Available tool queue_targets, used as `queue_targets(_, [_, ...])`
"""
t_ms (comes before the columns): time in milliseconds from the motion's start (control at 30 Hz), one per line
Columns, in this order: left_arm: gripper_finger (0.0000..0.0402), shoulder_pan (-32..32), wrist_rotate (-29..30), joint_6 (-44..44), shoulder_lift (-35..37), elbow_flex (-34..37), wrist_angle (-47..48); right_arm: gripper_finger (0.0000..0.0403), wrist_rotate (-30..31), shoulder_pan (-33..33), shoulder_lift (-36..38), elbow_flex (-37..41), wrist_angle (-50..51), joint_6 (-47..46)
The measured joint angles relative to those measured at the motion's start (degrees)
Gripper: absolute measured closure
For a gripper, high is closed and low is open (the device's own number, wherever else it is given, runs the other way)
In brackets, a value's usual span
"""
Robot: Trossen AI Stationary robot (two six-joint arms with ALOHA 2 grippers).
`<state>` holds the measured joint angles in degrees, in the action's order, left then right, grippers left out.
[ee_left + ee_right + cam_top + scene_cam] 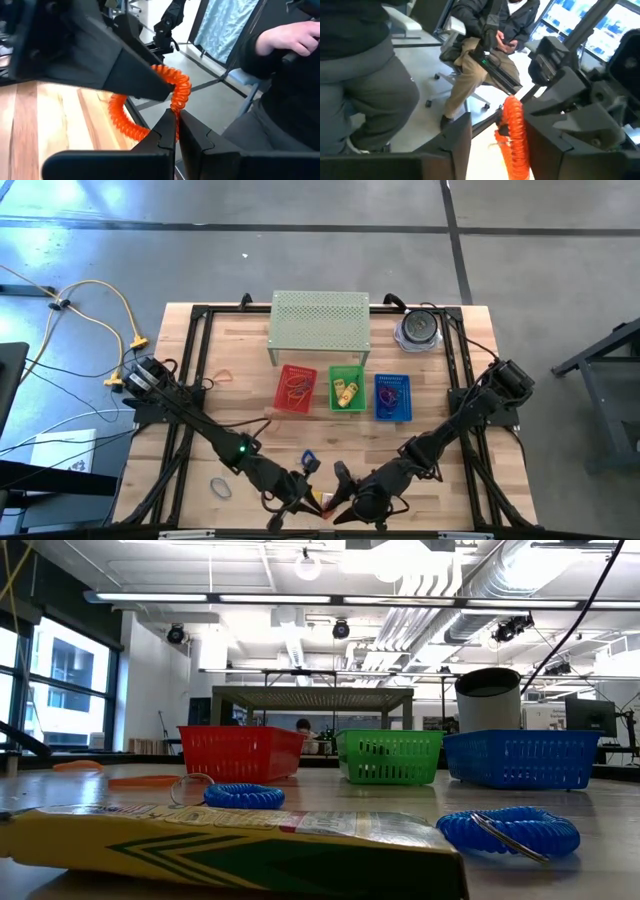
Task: Pick & Place Office Desk Supplies
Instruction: Put the orange spring keychain into the blue bin
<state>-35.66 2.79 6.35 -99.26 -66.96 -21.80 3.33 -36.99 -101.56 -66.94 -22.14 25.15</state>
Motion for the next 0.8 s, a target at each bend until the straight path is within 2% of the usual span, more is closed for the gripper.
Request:
queue_targets(367, [0.0401,0.0,0.0,-0.3,0.0,0.0,0.0,0.0384,-0.3,0.0,0.0,0.0,1.7,1.9])
queue_targets(633, [0.0392,0.0,2.0,-0.3,0.0,0.0,0.2,0.0391,-0.3,0.0,0.0,0.0,2.3,2.0])
queue_targets(800, [0.0343,-0.5,5.0,-0.5,0.0,0.0,0.3,0.0392,1.0,0.0,0.0,0.0,2.5,2.1])
